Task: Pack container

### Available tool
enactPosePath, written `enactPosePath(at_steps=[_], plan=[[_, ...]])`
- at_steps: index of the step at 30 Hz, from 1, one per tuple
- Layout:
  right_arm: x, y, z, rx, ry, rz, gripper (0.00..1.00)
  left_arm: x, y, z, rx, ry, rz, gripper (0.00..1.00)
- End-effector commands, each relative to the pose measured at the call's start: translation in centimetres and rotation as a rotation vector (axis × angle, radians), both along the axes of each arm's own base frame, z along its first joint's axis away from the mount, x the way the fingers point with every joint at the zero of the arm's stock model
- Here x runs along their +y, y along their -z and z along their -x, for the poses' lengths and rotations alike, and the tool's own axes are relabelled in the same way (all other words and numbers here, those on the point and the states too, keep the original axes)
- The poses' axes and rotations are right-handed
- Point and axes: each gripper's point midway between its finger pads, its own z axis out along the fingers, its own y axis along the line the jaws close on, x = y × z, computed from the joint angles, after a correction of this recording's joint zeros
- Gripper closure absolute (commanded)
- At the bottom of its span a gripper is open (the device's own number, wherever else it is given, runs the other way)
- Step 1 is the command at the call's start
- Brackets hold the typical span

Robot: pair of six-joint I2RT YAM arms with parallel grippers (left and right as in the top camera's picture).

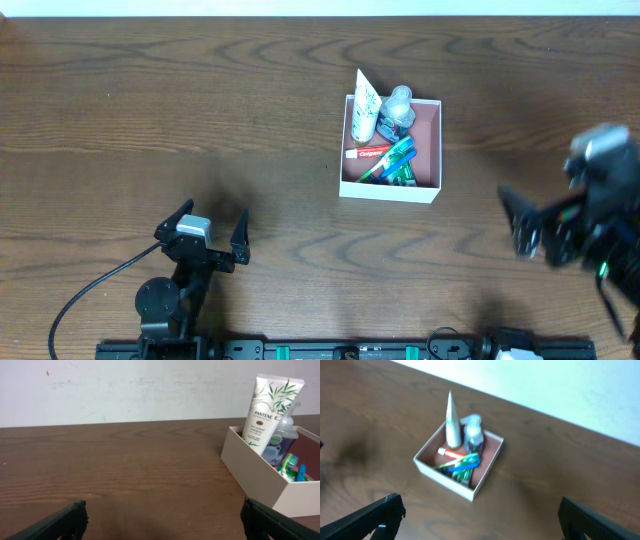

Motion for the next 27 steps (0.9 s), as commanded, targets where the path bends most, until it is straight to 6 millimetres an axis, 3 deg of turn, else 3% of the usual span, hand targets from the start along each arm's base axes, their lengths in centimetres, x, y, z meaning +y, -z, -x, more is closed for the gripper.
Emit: enactPosePath(at_steps=[1,4,6,11,17,21,27], plan=[[0.2,3.5,1.8,0.052,0.006,-0.002,0.01,-0.1,1.5,0.0,0.031,0.007,0.000,0.02],[0.1,6.5,3.4,0.089,0.008,0.012,0.01,-0.1,1.5,0.0,0.031,0.007,0.000,0.02],[-0.2,7.5,3.4,0.045,0.006,0.057,0.01,-0.1,1.5,0.0,0.031,0.007,0.000,0.02],[0.4,7.2,0.7,-0.263,-0.052,0.107,0.01,-0.1,1.5,0.0,0.031,0.007,0.000,0.02],[2.9,9.6,-0.6,-0.477,-0.185,0.066,0.01,-0.1,1.5,0.0,0.031,0.007,0.000,0.02],[3.0,11.0,-1.8,-0.549,-0.138,-0.074,0.01,-0.1,1.5,0.0,0.031,0.007,0.000,0.02],[2.5,15.2,-3.0,-0.534,-0.050,-0.236,0.01,-0.1,1.5,0.0,0.031,0.007,0.000,0.02]])
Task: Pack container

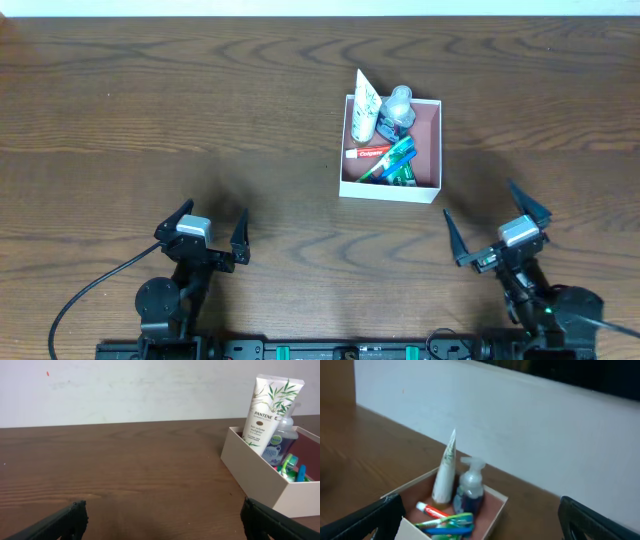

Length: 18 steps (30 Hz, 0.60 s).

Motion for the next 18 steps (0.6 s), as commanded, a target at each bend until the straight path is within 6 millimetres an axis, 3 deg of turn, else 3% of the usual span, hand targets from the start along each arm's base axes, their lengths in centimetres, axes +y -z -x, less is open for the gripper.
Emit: enactPosePath(at_steps=[1,5,9,14,18], plan=[[-0.3,2.5,-0.4,0.080,0.020,-0.153,0.01,-0.1,1.5,0.0,0.032,0.007,0.000,0.02],[-1.0,4.7,-0.8,0.112,0.067,-0.198,0.01,-0.1,1.5,0.0,0.032,0.007,0.000,0.02],[-1.6,6.0,-1.2,0.122,0.103,-0.207,0.01,-0.1,1.5,0.0,0.032,0.007,0.000,0.02],[-3.7,7.7,-2.0,0.177,0.236,-0.317,0.01,-0.1,1.5,0.0,0.032,0.007,0.000,0.02],[-4.4,8.3,-2.2,0.174,0.276,-0.285,0.01,-0.1,1.5,0.0,0.032,0.007,0.000,0.02]])
